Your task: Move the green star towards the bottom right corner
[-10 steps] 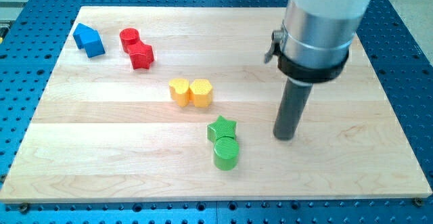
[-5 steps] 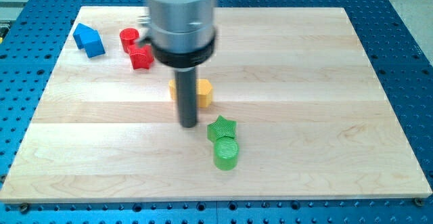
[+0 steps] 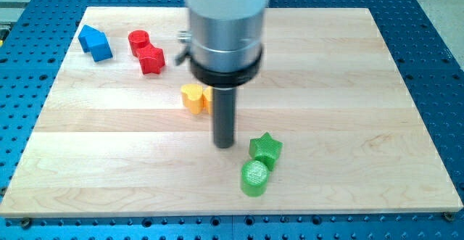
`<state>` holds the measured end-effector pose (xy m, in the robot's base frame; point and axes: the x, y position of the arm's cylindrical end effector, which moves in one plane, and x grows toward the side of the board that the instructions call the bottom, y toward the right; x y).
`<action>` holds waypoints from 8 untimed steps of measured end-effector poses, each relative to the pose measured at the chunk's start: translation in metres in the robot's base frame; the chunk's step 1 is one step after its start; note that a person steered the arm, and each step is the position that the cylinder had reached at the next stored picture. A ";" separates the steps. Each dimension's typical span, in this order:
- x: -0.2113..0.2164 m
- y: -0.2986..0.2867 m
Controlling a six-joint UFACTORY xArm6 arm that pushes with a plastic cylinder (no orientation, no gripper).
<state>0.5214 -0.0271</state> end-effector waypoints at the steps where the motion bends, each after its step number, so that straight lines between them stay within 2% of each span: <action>1: 0.006 0.004; 2: 0.033 0.088; 3: 0.032 0.119; 5: 0.023 0.121; 6: 0.023 0.204; 8: 0.023 0.212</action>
